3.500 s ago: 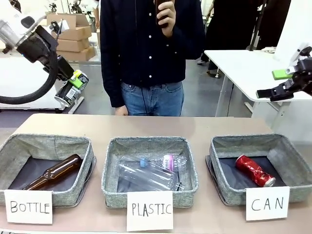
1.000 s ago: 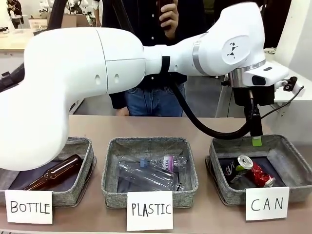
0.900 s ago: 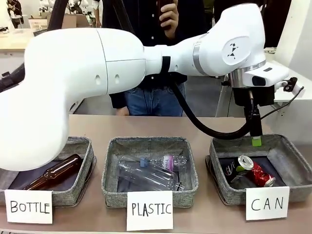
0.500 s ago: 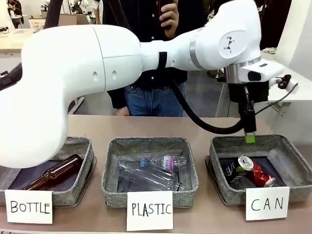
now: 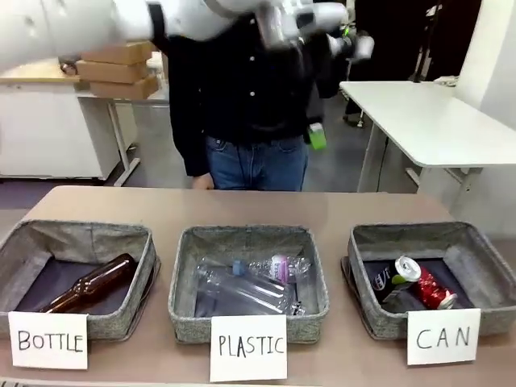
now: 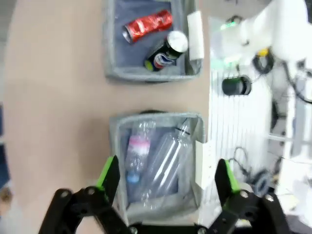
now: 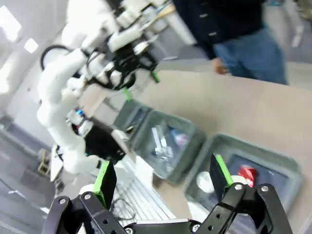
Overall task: Sort the can waste into the basket.
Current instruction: Pick up the can waste from the table and place it in the right Fabric basket.
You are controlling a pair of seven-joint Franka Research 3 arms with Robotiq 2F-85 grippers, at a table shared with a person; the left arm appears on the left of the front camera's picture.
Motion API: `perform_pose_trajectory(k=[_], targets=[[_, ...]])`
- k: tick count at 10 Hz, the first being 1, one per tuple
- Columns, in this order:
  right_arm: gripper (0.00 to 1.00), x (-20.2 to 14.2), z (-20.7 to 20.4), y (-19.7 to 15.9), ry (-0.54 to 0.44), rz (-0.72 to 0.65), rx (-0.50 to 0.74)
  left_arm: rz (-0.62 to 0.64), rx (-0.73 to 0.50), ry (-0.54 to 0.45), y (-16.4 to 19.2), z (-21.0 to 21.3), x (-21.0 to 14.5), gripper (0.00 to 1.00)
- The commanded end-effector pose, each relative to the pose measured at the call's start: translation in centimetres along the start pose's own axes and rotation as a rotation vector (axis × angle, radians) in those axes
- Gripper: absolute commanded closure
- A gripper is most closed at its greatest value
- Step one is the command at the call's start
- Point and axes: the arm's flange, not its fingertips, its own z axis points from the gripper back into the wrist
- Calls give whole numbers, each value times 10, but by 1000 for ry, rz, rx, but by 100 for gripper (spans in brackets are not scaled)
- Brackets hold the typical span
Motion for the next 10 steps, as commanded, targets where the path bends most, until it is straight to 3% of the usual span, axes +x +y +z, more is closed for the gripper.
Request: perform_pose_trajectory(k=[1, 3, 4, 7, 8, 9, 10], targets=[[0, 21, -70, 4, 98, -61, 104, 139, 5, -280, -23, 7, -131, 0], [0, 34, -116, 16, 206, -75, 151, 267, -23, -612, -16, 42, -239, 0], [0, 40, -132, 22, 247, -72, 147, 356, -56, -730, -15, 59, -289, 0], [0, 62, -173, 32, 303, -70, 84, 528, -226, -938, -24, 83, -409, 0], [0, 73, -183, 29, 253, -108, 3, 568, -269, -942, -25, 82, -433, 0], [0, 50, -166, 33, 290, -50, 127, 505, -187, -902, -17, 97, -409, 0], [0, 50, -166, 33, 290, -50, 127, 505, -187, -902, -17, 97, -409, 0]])
